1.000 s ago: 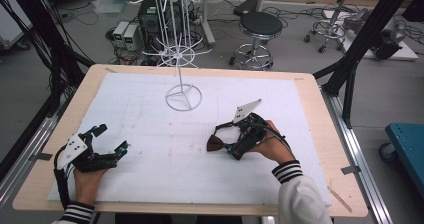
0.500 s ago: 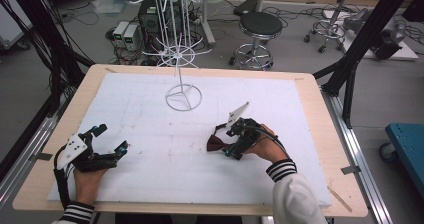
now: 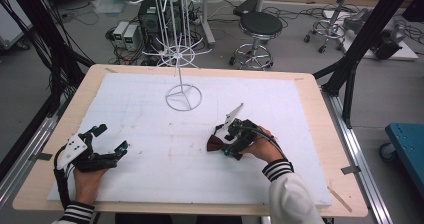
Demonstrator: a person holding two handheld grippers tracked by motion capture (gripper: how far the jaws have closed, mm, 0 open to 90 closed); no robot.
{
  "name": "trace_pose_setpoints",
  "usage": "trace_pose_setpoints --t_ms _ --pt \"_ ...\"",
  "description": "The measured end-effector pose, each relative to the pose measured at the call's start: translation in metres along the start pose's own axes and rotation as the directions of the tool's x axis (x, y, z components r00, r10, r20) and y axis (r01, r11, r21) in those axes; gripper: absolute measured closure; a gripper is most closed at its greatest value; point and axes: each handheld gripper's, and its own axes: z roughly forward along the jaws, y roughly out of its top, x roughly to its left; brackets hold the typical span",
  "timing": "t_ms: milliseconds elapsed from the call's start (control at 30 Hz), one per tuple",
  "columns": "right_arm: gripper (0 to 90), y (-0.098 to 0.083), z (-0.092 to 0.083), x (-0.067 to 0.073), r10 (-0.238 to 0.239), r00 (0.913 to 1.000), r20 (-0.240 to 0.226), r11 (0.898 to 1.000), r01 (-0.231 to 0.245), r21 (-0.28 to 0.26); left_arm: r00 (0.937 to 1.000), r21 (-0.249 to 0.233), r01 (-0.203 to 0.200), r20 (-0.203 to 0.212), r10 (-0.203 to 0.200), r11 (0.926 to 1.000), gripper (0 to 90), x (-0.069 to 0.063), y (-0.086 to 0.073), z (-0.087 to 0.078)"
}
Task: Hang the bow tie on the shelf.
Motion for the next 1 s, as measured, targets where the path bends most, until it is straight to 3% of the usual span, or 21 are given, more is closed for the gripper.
trace_pose_setpoints --t_ms 233,300,367,633,767,1000 --pt "61.6 0.000 0.004 0.000 -0.006 1.0000 0.003 0.999 0.006 0.035 1.0000 0.000 -0.001 0.001 0.001 1.0000 2.4 0.000 0.000 0.000" --pt "72.2 0.001 0.004 0.000 -0.013 0.9999 -0.005 0.999 0.013 0.036 1.0000 0.000 -0.001 0.000 0.001 1.0000 2.4 0.000 0.000 0.000" --pt "74.7 0.002 0.003 0.001 -0.015 0.9999 0.001 0.999 0.015 0.040 1.0000 -0.001 0.000 -0.001 0.000 1.0000 2.4 0.000 0.000 0.000" --pt "76.0 0.001 0.000 0.000 0.002 1.0000 0.002 1.000 -0.002 0.018 1.0000 0.001 -0.001 0.000 0.001 1.0000 2.4 0.000 0.000 0.000" --pt "76.0 0.001 -0.004 -0.002 0.008 1.0000 0.001 1.000 -0.008 -0.018 1.0000 -0.001 -0.001 0.000 0.001 1.0000 2.4 0.000 0.000 0.000" --pt "76.0 0.000 -0.013 -0.005 0.060 0.9982 0.002 0.993 -0.059 -0.105 1.0000 -0.001 0.000 -0.001 0.000 1.0000 2.4 0.000 0.000 0.000"
